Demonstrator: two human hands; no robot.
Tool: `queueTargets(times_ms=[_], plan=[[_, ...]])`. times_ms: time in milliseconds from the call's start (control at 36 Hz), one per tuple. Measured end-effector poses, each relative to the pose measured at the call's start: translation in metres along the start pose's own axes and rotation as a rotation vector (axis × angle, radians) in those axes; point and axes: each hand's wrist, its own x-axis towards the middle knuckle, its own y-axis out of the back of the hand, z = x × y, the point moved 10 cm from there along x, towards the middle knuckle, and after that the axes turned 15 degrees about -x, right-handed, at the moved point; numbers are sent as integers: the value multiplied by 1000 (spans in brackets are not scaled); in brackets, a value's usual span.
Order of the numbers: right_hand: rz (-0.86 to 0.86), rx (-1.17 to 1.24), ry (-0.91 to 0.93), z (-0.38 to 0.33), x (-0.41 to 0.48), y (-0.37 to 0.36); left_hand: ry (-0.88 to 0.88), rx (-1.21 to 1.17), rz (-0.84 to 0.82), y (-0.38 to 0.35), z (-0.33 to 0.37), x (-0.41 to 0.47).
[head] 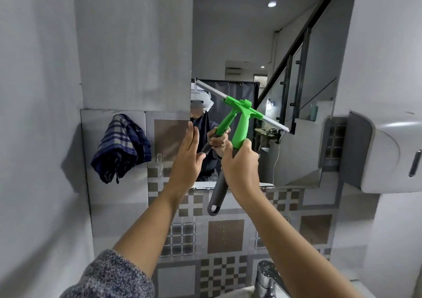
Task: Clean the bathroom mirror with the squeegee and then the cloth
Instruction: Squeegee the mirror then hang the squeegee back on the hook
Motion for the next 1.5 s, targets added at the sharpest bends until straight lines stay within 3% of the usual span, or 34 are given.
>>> queueTargets(times_ms=[500,1139,1500], plan=[[-6,45,21,-25,11,2,-9,-63,12,-1,-2,2],[-37,-600,342,-6,15,25,26,-34,29,-5,-3,-13],[-2,-737,443,-3,28,44,73,7,64,-13,-7,-32]])
